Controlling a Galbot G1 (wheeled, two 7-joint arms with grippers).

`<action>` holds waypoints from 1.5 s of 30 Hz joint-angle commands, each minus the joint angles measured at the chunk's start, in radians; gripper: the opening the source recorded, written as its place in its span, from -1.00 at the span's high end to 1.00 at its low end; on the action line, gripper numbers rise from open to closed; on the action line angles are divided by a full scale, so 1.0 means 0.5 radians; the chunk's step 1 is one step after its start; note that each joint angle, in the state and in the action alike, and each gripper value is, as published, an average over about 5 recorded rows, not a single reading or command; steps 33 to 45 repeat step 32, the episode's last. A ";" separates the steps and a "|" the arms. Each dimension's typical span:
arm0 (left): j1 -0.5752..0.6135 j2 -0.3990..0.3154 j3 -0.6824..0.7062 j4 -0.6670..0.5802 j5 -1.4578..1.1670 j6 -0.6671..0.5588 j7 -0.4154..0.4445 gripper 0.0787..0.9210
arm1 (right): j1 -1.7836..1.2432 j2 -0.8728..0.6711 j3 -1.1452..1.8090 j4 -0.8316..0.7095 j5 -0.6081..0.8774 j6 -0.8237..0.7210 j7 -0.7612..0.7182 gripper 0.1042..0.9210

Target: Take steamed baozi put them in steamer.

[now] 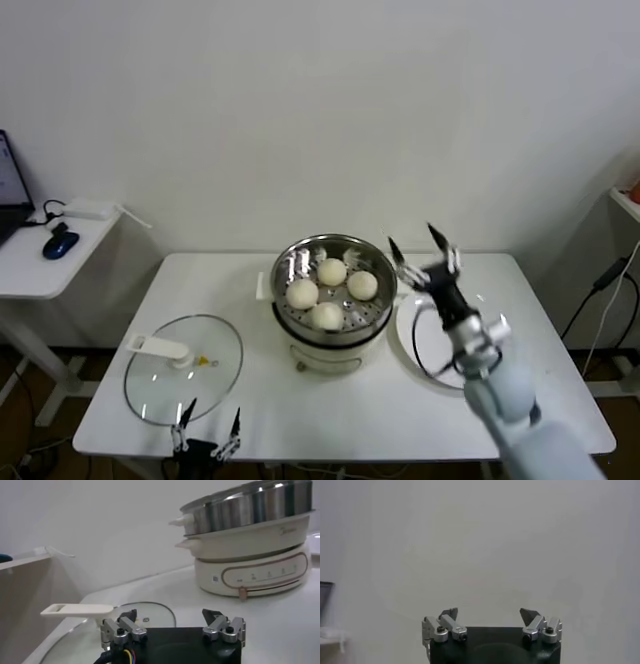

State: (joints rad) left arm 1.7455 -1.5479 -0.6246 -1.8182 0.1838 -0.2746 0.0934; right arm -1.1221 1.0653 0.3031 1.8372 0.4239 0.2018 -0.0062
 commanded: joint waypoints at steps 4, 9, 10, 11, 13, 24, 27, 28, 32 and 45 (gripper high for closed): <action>0.018 -0.007 0.007 0.006 0.016 -0.024 -0.011 -0.77 | -1.312 0.681 0.539 -0.268 -0.418 0.784 0.076 -0.76; 0.019 -0.009 0.005 0.006 0.014 -0.032 -0.017 -0.77 | -1.340 0.681 0.492 -0.255 -0.431 0.811 0.069 -0.76; 0.021 -0.009 0.005 0.001 0.014 -0.033 -0.017 -0.77 | -1.340 0.680 0.486 -0.254 -0.434 0.814 0.063 -0.76; 0.023 -0.009 0.005 -0.004 0.013 -0.034 -0.017 -0.77 | -1.338 0.677 0.482 -0.253 -0.436 0.815 0.058 -0.76; 0.028 -0.009 0.004 -0.013 0.011 -0.038 -0.016 -0.77 | -1.333 0.674 0.474 -0.250 -0.441 0.816 0.043 -0.76; 0.044 -0.011 0.010 -0.029 0.004 -0.059 -0.014 -0.77 | -1.313 0.666 0.456 -0.221 -0.450 0.788 0.011 -0.76; 0.043 -0.011 0.010 -0.035 0.004 -0.058 -0.012 -0.77 | -1.317 0.671 0.449 -0.220 -0.450 0.790 0.010 -0.76; 0.043 -0.010 0.010 -0.036 0.004 -0.058 -0.012 -0.77 | -1.319 0.672 0.447 -0.219 -0.450 0.791 0.009 -0.76; 0.043 -0.007 0.008 -0.039 0.002 -0.062 -0.012 -0.77 | -1.327 0.673 0.437 -0.212 -0.449 0.793 0.008 -0.76; 0.043 -0.007 0.008 -0.039 0.002 -0.062 -0.012 -0.77 | -1.327 0.673 0.437 -0.212 -0.449 0.793 0.008 -0.76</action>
